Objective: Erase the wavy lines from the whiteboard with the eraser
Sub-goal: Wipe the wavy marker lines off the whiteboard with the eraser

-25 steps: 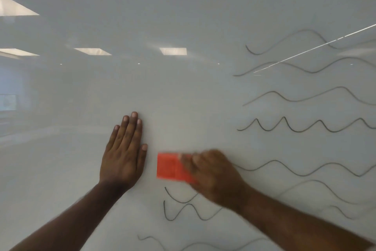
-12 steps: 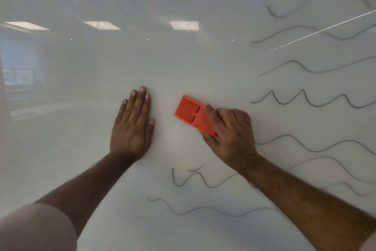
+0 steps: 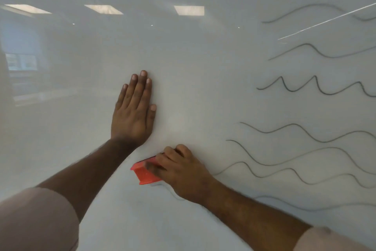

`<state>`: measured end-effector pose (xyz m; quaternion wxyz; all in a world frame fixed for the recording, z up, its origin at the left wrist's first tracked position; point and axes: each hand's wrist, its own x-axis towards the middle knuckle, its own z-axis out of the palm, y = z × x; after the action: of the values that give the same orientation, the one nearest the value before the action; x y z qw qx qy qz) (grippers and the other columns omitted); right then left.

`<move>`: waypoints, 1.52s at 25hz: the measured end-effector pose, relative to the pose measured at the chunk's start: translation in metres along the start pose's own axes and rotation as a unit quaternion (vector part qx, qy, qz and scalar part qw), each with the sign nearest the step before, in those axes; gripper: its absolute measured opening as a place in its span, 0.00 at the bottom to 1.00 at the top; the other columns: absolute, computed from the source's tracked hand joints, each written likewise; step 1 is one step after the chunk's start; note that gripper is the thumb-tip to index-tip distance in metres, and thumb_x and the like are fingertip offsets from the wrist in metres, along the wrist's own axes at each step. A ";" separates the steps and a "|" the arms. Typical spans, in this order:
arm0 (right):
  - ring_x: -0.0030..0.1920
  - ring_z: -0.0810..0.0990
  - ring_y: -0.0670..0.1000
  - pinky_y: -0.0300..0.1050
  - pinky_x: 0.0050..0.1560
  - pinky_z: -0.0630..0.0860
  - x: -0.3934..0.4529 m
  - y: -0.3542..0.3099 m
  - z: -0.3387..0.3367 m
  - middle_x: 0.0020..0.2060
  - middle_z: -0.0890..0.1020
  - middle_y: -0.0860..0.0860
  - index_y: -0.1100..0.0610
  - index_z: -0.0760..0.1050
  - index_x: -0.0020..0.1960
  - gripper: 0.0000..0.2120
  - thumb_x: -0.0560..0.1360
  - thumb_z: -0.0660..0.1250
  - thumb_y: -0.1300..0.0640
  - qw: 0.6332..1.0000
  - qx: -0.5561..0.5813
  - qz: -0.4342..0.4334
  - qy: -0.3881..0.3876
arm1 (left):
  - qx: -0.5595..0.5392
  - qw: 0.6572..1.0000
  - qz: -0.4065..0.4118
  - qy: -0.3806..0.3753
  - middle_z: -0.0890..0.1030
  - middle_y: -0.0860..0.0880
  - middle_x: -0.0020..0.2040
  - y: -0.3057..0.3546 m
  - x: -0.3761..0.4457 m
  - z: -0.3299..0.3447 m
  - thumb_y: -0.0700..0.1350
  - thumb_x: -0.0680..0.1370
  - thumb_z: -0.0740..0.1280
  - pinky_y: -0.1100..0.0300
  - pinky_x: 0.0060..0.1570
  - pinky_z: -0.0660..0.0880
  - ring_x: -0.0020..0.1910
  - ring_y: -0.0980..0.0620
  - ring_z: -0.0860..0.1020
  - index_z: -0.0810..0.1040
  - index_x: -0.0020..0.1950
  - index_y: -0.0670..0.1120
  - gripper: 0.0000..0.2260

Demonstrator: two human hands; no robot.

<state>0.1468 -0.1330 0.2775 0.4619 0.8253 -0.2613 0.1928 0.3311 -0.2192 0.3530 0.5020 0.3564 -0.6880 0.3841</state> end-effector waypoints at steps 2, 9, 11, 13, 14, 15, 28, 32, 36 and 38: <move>0.57 0.72 0.54 0.50 0.59 0.69 -0.019 -0.008 0.000 0.56 0.75 0.48 0.49 0.70 0.69 0.18 0.79 0.61 0.55 0.998 0.012 -0.053 -0.042 | 0.000 1.000 -0.003 -0.001 0.51 0.45 0.83 0.001 -0.001 0.001 0.50 0.86 0.48 0.50 0.81 0.48 0.83 0.45 0.50 0.51 0.83 0.41 0.26; 0.54 0.77 0.51 0.48 0.60 0.67 -0.083 0.015 -0.026 0.50 0.77 0.45 0.47 0.74 0.60 0.11 0.79 0.60 0.55 0.981 -0.015 -0.154 -0.114 | -0.001 1.000 -0.017 -0.002 0.50 0.46 0.83 0.003 -0.004 -0.001 0.50 0.86 0.48 0.51 0.81 0.47 0.83 0.47 0.49 0.50 0.83 0.42 0.26; 0.53 0.78 0.52 0.49 0.60 0.67 -0.079 0.050 -0.046 0.51 0.79 0.46 0.48 0.75 0.64 0.14 0.79 0.64 0.56 0.988 -0.032 -0.132 -0.066 | 0.003 1.000 -0.017 0.002 0.51 0.46 0.83 0.002 -0.004 0.000 0.50 0.86 0.48 0.51 0.81 0.48 0.83 0.47 0.49 0.50 0.83 0.41 0.27; 0.49 0.78 0.55 0.52 0.56 0.68 -0.062 0.086 -0.068 0.50 0.81 0.50 0.50 0.77 0.66 0.17 0.77 0.69 0.55 0.997 -0.049 -0.065 -0.009 | 0.007 1.000 -0.018 0.006 0.51 0.45 0.83 0.002 -0.004 0.001 0.50 0.86 0.48 0.50 0.81 0.48 0.83 0.47 0.50 0.51 0.82 0.41 0.26; 0.47 0.78 0.57 0.52 0.54 0.68 -0.051 0.101 -0.078 0.49 0.80 0.52 0.51 0.76 0.67 0.19 0.77 0.70 0.53 0.998 -0.062 -0.016 0.019 | 0.007 1.000 -0.017 0.007 0.52 0.45 0.83 0.003 -0.004 0.000 0.50 0.86 0.48 0.50 0.81 0.48 0.83 0.47 0.49 0.51 0.82 0.40 0.26; 0.47 0.78 0.58 0.53 0.54 0.67 -0.040 0.114 -0.087 0.48 0.80 0.54 0.51 0.75 0.68 0.21 0.76 0.70 0.51 0.995 -0.079 0.042 0.047 | 0.005 1.000 -0.017 0.005 0.52 0.45 0.83 0.004 -0.004 -0.001 0.50 0.86 0.48 0.50 0.81 0.48 0.83 0.47 0.49 0.52 0.82 0.40 0.26; 0.48 0.79 0.55 0.53 0.57 0.68 -0.153 0.035 -0.045 0.50 0.80 0.52 0.52 0.72 0.69 0.23 0.76 0.57 0.59 0.984 -0.122 -0.089 -0.094 | 0.008 0.998 -0.050 -0.048 0.50 0.45 0.83 0.017 0.000 -0.017 0.49 0.85 0.50 0.48 0.81 0.49 0.83 0.47 0.48 0.52 0.83 0.40 0.27; 0.50 0.80 0.57 0.53 0.60 0.69 -0.172 0.076 -0.073 0.51 0.80 0.54 0.52 0.73 0.70 0.23 0.75 0.63 0.61 0.987 -0.131 -0.058 -0.071 | 0.003 0.997 -0.054 -0.052 0.51 0.44 0.83 0.018 -0.003 -0.019 0.49 0.84 0.51 0.48 0.81 0.50 0.83 0.46 0.49 0.53 0.82 0.39 0.28; 0.46 0.79 0.60 0.55 0.52 0.71 -0.124 0.135 -0.119 0.48 0.80 0.57 0.53 0.74 0.71 0.21 0.78 0.69 0.53 0.981 -0.162 0.094 0.050 | -0.013 0.998 -0.053 -0.038 0.53 0.43 0.83 0.035 0.010 -0.020 0.48 0.83 0.52 0.47 0.81 0.50 0.83 0.44 0.51 0.55 0.82 0.38 0.28; 0.47 0.78 0.60 0.54 0.52 0.68 -0.095 0.157 -0.132 0.50 0.79 0.57 0.53 0.71 0.73 0.25 0.78 0.67 0.46 0.967 -0.160 0.175 0.093 | -0.018 0.999 -0.019 -0.035 0.54 0.42 0.82 0.048 0.024 -0.020 0.48 0.83 0.53 0.47 0.81 0.51 0.82 0.44 0.52 0.57 0.81 0.38 0.28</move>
<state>-0.0344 -0.0633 0.3942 0.5694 0.6606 -0.3850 0.3020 0.2914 -0.1820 0.3719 0.4911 0.3740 -0.7051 0.3489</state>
